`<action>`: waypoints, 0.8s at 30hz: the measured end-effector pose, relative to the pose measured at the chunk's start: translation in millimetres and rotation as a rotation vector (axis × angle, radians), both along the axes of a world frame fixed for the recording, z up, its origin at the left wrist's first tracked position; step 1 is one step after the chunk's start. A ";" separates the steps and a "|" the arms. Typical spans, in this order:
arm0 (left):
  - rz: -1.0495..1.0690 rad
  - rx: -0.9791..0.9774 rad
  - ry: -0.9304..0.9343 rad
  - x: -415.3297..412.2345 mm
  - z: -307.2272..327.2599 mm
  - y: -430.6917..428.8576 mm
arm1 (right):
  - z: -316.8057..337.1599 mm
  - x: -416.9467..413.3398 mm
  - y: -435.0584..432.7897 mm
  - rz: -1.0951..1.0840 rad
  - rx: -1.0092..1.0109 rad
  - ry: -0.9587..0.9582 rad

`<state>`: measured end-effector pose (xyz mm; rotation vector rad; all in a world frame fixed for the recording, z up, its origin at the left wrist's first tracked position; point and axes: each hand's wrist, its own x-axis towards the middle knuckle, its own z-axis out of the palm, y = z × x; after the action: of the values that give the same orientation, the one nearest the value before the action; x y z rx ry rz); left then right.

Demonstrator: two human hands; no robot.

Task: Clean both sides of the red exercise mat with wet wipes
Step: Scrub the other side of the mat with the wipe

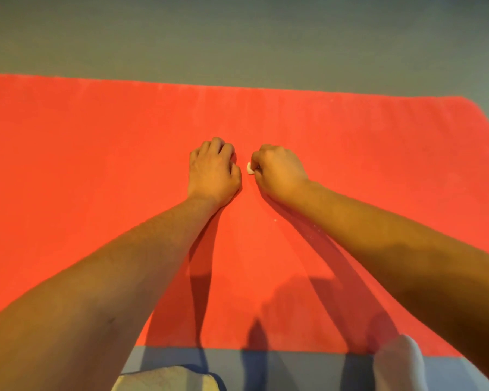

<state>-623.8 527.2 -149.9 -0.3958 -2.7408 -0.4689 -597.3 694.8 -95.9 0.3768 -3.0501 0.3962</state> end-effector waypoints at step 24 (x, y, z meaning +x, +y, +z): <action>0.004 -0.009 0.012 -2.1 -1.7 2.1 | -4.6 31.3 11.0 0.154 0.083 0.064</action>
<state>-625.9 529.2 -151.6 -0.3938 -2.7326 -0.4518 -566.0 705.8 -100.5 0.6186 -2.9910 0.2589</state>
